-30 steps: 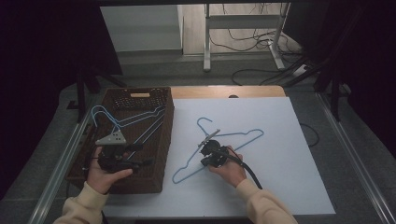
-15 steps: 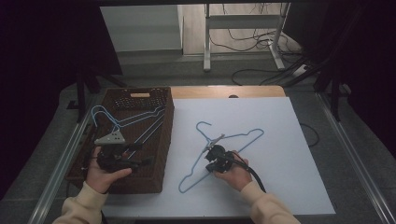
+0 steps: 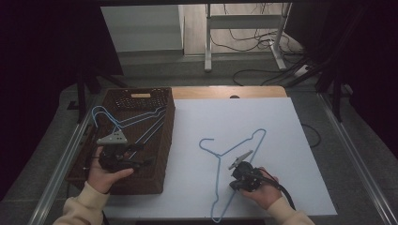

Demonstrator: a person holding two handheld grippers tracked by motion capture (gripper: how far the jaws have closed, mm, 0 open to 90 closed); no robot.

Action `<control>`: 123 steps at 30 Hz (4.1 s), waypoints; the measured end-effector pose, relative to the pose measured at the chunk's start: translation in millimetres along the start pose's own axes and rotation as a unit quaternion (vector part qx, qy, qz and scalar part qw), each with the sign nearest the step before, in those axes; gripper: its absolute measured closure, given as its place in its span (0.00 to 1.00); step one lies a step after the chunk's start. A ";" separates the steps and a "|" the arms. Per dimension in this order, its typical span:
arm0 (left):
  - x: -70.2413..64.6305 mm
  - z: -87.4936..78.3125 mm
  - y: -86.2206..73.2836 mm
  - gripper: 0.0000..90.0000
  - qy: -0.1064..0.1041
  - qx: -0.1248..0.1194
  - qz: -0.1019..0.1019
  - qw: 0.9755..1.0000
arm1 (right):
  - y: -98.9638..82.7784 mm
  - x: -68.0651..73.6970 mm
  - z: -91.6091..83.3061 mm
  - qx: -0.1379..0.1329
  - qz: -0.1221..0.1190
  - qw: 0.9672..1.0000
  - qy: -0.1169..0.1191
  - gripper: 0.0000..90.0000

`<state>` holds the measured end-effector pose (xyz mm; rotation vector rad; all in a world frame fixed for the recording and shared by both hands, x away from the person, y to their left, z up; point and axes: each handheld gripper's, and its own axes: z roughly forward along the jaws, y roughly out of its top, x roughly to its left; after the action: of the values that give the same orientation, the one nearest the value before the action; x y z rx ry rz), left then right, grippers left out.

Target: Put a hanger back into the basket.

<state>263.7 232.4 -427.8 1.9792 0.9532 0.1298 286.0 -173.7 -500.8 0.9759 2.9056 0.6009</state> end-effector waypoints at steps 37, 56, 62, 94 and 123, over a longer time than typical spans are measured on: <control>-0.3 0.2 -1.0 0.26 0.003 0.000 -0.001 1.000 | 28.8 -6.2 1.4 -0.010 0.075 0.996 -0.055 0.65; 0.7 -1.5 -0.9 0.26 0.004 -0.003 -0.001 1.000 | 24.1 11.5 -0.5 -0.003 0.054 0.997 -0.047 0.93; 0.5 -1.0 -0.4 0.26 0.003 -0.003 -0.001 1.000 | 22.3 15.0 6.7 0.018 0.044 0.999 -0.023 0.99; 1.4 0.5 0.3 0.26 0.003 -0.002 0.000 1.000 | -25.5 -40.1 -30.2 0.001 0.100 0.986 -0.133 0.79; 2.7 0.8 -0.8 0.26 0.004 0.000 -0.001 1.000 | -19.8 -48.9 -34.2 -0.026 0.158 0.986 -0.044 0.97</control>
<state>265.4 233.9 -429.6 1.9788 0.9595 0.1377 309.2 -228.8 -481.4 1.4309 2.6638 0.6227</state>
